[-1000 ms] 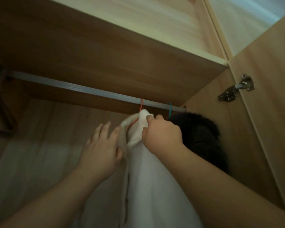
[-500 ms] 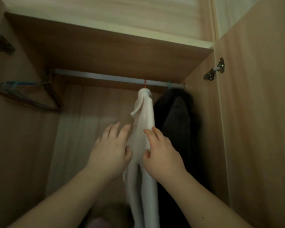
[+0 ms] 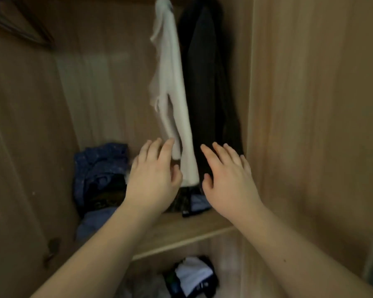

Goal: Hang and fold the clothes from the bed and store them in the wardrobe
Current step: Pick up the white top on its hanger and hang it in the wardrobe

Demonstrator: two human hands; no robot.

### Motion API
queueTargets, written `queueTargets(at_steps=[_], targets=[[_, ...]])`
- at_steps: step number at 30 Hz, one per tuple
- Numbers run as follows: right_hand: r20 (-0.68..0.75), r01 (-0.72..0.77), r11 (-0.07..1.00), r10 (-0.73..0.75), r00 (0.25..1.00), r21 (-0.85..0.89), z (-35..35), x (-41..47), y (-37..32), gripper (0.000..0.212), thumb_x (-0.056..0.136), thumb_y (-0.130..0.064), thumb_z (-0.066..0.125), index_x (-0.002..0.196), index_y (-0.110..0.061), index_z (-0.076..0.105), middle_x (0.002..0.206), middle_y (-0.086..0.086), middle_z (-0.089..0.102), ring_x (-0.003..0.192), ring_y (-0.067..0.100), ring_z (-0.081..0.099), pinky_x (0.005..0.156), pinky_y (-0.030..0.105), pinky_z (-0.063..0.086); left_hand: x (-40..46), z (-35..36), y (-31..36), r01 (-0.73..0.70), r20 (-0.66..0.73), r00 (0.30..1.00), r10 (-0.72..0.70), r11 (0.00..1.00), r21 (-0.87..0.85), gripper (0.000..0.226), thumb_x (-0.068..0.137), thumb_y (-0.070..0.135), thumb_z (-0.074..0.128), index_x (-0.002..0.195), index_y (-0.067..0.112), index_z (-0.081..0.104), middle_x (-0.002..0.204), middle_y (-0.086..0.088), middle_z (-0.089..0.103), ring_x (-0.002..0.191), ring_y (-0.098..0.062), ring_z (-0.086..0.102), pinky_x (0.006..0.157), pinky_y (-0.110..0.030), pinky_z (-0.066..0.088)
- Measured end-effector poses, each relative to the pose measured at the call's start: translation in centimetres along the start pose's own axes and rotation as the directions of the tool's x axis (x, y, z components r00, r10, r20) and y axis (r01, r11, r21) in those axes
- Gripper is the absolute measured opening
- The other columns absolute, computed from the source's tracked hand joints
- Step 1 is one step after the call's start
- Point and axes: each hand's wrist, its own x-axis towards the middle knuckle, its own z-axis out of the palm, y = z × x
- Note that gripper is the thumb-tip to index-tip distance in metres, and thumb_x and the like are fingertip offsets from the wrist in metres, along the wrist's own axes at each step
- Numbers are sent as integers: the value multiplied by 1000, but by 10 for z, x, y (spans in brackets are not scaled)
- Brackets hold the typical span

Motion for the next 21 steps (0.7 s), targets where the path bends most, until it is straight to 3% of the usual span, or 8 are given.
queueTargets(at_steps=[4, 7, 14, 18, 21], targets=[[103, -86, 989, 99, 990, -120, -3, -115, 2, 66, 94, -42, 48, 156, -33, 26, 161, 0, 33, 150, 25, 24, 118, 57, 26, -99, 11, 25, -116, 161, 980, 116, 993, -8, 66, 89, 37, 56, 150, 20, 37, 153, -11, 42, 145, -32, 32, 111, -49, 35], [256, -171, 962, 224, 940, -214, -8, -209, 7, 64, 95, -51, 37, 156, -32, 25, 160, 1, 34, 150, 26, 24, 117, 59, 26, -182, 28, 51, -145, 338, 927, 162, 987, -74, 66, 88, 44, 48, 150, 20, 39, 157, -13, 37, 147, -34, 28, 113, -52, 32], [374, -448, 781, 610, 699, -436, -52, -408, 45, 66, 95, -59, 27, 154, -30, 34, 157, 4, 41, 149, 30, 30, 112, 67, 28, -339, 57, 142, -159, 628, 719, 297, 950, -268, 66, 92, 54, 32, 150, 23, 41, 156, -15, 39, 144, -36, 34, 114, -56, 32], [353, -554, 647, 757, 550, -524, -96, -490, 64, 72, 93, -65, 14, 159, -34, 18, 167, 3, 20, 155, 28, 12, 118, 64, 14, -381, 62, 204, -168, 680, 625, 384, 917, -363, 67, 91, 56, 33, 149, 23, 44, 154, -15, 42, 142, -38, 37, 113, -56, 32], [298, -623, 548, 833, 466, -558, -127, -535, 78, 74, 92, -65, 17, 159, -33, 22, 166, 5, 23, 154, 30, 15, 117, 65, 15, -399, 59, 258, -211, 676, 555, 485, 868, -450, 72, 90, 58, 24, 152, 23, 38, 159, -15, 33, 147, -38, 27, 115, -58, 28]])
